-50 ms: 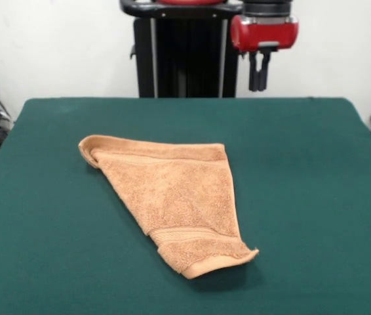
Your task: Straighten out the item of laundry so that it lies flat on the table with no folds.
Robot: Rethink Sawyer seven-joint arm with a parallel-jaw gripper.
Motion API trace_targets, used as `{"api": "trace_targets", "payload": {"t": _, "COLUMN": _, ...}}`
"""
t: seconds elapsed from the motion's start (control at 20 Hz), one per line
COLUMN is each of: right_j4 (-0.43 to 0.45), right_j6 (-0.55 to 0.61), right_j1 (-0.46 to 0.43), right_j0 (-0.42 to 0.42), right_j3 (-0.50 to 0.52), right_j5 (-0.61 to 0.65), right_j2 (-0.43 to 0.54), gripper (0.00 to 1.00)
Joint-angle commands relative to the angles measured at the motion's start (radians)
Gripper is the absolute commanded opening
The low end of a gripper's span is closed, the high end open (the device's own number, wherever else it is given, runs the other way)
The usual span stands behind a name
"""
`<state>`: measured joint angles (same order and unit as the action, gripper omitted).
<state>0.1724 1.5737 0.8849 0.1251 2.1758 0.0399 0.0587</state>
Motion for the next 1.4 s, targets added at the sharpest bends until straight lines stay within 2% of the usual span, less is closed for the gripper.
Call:
{"api": "trace_targets", "payload": {"t": 0.05, "right_j4": 0.012, "right_j6": 0.197, "right_j1": -0.004, "right_j0": -0.033, "right_j3": 0.003, "right_j5": -0.142, "right_j2": 0.041, "gripper": 0.0}}
{"api": "trace_targets", "payload": {"t": 0.15, "right_j4": 0.022, "right_j6": 0.208, "right_j1": -0.009, "right_j0": -0.032, "right_j3": 0.01, "right_j5": -0.2, "right_j2": 0.039, "gripper": 0.0}}
{"api": "trace_targets", "payload": {"t": 0.65, "right_j4": 0.034, "right_j6": 0.186, "right_j1": -0.011, "right_j0": -0.027, "right_j3": 0.021, "right_j5": -0.241, "right_j2": 0.036, "gripper": 0.0}}
{"api": "trace_targets", "payload": {"t": 1.05, "right_j4": 0.033, "right_j6": 0.171, "right_j1": -0.001, "right_j0": -0.037, "right_j3": 0.023, "right_j5": -0.227, "right_j2": 0.035, "gripper": 0.0}}
{"api": "trace_targets", "payload": {"t": 1.4, "right_j4": -0.006, "right_j6": 0.169, "right_j1": -0.027, "right_j0": -0.099, "right_j3": -0.002, "right_j5": -0.209, "right_j2": -0.012, "gripper": 0.0}}
